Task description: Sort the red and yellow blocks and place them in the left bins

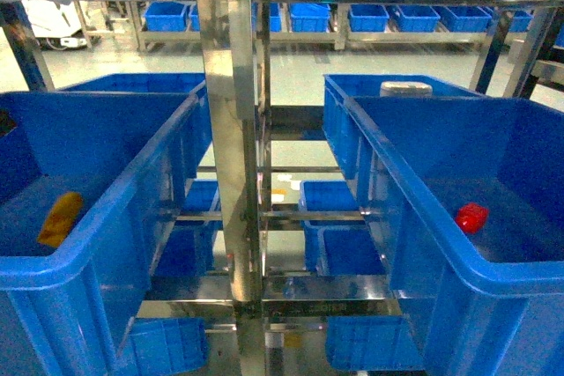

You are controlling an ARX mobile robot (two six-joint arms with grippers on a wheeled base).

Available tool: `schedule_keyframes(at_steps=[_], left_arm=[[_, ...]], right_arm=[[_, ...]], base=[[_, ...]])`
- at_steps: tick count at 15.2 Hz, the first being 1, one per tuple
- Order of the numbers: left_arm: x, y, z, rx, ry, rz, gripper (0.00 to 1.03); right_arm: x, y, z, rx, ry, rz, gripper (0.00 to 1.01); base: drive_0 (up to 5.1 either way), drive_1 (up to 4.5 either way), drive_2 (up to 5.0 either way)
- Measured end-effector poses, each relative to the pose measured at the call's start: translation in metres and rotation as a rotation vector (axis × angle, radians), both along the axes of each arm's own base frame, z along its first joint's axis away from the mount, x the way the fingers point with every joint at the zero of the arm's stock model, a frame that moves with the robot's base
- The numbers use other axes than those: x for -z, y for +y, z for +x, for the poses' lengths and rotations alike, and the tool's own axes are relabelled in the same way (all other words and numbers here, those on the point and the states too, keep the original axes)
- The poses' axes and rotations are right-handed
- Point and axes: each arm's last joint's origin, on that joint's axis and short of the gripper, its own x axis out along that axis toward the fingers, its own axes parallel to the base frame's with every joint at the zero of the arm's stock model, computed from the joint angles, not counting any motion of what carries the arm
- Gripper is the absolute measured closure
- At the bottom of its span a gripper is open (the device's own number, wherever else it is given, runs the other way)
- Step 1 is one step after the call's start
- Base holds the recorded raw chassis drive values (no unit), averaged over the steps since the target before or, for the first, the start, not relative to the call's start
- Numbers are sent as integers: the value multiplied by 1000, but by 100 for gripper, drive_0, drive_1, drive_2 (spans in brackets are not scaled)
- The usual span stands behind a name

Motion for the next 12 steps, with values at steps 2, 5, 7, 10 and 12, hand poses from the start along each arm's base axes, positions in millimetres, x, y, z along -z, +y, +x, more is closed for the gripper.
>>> schedule_keyframes(at_steps=[2,5,7,10,12], left_arm=[[-18,-16,-29,70,-2,5,5],[-33,-16,-81,63,-9,-41,5],[-67,-24,-96,107,-166,-4,5],[-62,-23,-93,102,-131,-18,5],[-58,-32,-106,43,-278,100,26]], right_arm=[[0,0,0,0,0,0,3],[0,0,0,0,0,0,3],[0,0,0,0,0,0,3],[0,0,0,1,-1,-1,3],[7,8,-8,85,-174,-19,26]], base=[[0,0,0],[0,0,0],[0,0,0],[0,0,0],[0,0,0]])
